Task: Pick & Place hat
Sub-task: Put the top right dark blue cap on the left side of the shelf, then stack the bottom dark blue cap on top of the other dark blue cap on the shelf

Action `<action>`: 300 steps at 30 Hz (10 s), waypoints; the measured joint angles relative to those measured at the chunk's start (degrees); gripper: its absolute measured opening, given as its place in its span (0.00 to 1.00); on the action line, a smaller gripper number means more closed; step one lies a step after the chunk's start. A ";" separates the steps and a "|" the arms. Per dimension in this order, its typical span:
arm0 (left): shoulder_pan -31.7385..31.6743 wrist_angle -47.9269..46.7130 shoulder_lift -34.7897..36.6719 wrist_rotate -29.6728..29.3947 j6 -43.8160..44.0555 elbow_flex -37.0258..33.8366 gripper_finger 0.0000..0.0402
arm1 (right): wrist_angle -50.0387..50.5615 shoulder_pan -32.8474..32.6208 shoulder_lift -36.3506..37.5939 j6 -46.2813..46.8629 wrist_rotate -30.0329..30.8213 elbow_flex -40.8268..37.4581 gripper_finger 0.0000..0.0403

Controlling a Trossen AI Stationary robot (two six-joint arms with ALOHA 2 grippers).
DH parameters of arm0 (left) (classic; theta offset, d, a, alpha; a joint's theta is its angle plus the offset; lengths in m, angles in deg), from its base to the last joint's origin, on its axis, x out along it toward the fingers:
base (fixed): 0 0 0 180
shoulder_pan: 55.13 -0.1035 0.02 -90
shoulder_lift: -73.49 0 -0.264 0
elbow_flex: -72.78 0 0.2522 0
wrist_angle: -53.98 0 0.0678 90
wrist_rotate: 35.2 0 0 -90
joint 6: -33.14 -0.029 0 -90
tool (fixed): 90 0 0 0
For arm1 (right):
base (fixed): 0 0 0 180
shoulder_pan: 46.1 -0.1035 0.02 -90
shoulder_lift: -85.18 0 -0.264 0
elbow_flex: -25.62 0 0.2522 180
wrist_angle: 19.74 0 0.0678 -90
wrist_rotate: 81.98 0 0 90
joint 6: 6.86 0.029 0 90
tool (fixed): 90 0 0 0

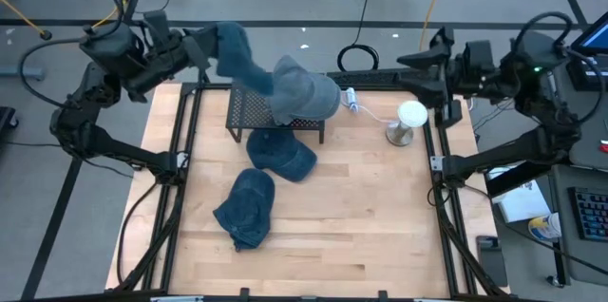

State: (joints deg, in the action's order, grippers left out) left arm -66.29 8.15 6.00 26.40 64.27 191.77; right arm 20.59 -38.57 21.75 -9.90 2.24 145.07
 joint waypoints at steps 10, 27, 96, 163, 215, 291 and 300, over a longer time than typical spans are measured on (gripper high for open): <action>0.00 -1.13 -0.74 -20.91 5.49 0.11 0.00 | 4.26 0.00 0.33 -3.99 0.00 0.00 0.47; -3.52 -13.76 -6.78 -36.78 8.63 0.11 0.00 | 5.01 -0.01 -0.94 0.15 -0.03 0.00 0.46; -13.29 -37.73 -29.79 -8.94 80.74 0.09 0.00 | 12.30 0.00 -2.34 -3.89 -4.03 -7.58 0.42; 8.17 -57.91 -18.49 -3.68 -11.03 -0.12 0.39 | 3.31 -0.15 -3.86 -0.61 -9.10 -8.57 0.43; -22.73 -48.71 -26.67 21.48 -13.46 -0.27 0.35 | 1.05 -0.63 -6.34 1.45 -9.32 -8.57 0.43; -15.24 -54.07 -31.04 18.31 9.70 13.34 0.50 | 2.38 -0.63 -5.43 -6.78 -9.64 -8.57 0.43; -6.75 -57.11 -31.04 24.52 8.00 17.88 0.46 | 2.37 -0.61 -5.43 -6.69 -9.68 -8.57 0.43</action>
State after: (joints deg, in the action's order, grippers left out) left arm -73.05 -48.96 -25.03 50.92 72.27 209.65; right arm 22.96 -39.18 16.32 -16.59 -7.44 136.50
